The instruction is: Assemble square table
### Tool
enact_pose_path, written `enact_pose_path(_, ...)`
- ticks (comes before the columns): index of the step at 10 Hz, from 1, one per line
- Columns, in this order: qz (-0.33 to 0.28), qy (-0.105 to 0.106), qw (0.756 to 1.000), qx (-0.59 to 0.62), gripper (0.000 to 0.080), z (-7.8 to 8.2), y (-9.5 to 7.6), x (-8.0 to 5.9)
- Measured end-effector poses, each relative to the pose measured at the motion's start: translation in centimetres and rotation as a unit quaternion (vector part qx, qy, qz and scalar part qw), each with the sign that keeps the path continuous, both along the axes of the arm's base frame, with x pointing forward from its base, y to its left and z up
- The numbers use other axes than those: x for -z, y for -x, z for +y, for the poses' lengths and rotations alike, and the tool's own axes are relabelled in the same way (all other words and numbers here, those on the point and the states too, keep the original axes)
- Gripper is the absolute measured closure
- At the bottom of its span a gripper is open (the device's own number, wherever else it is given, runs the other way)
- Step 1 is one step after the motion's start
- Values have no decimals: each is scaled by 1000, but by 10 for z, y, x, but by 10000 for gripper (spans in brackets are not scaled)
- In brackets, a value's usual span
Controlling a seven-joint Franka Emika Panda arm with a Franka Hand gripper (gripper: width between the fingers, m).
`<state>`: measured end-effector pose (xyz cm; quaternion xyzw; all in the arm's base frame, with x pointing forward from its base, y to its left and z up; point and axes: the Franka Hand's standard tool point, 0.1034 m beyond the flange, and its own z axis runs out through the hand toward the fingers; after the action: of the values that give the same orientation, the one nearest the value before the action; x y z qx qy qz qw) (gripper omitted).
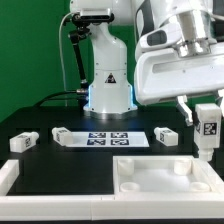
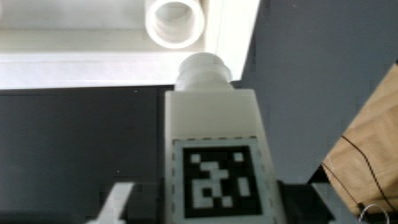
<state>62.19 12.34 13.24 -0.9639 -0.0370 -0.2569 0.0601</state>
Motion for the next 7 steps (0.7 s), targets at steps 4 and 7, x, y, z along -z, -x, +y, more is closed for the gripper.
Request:
enact_pose_path(4, 4, 9, 1000, -4, 509, -7, -6, 23)
enact_pose_path(7, 9, 8, 1000, -8, 509, -2, -1, 37)
